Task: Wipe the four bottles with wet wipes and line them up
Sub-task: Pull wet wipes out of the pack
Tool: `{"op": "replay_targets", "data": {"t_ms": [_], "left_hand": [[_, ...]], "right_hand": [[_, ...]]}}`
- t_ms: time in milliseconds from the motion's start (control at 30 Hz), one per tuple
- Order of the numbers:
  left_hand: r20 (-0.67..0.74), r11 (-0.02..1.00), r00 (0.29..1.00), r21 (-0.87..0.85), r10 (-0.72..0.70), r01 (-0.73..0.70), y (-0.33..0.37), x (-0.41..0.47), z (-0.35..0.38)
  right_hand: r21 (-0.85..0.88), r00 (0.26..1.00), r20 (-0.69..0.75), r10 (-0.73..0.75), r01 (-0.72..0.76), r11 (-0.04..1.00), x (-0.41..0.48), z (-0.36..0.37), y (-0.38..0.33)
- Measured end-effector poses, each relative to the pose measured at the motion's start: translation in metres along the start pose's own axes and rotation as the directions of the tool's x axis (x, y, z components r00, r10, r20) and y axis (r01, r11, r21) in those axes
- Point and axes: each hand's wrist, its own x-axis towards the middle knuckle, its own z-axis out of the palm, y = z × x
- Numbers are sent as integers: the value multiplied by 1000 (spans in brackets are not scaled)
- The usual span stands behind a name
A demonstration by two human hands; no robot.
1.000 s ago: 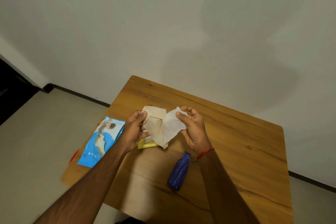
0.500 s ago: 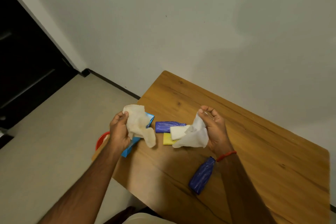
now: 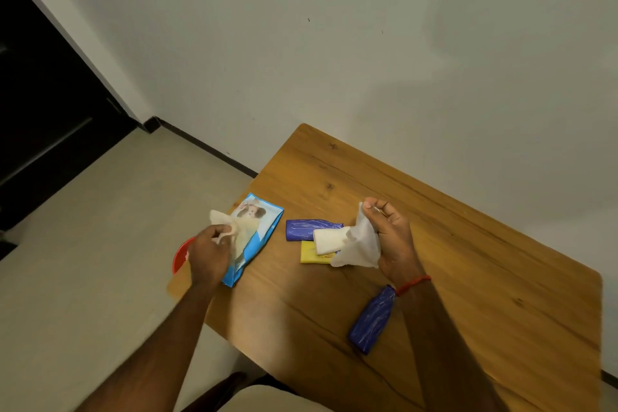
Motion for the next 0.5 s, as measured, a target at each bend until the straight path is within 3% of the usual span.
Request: {"op": "replay_targets", "data": {"t_ms": [133, 233, 367, 500], "left_hand": [[339, 891, 941, 428, -2, -152, -11, 8, 11], [360, 773, 933, 588, 12, -237, -6, 12, 17], [422, 734, 906, 626, -37, -262, -1, 22, 25], [448, 890, 888, 439, -102, -119, -2, 34, 34]], "right_hand": [[-30, 1000, 13, -11, 11, 999, -2, 1, 1], [-79, 1000, -13, -14, 13, 997, -3, 0, 0], [-138, 998, -55, -22, 15, 990, 0, -7, 5], [-160, 997, -72, -28, 16, 987, 1, -14, 7]]}}
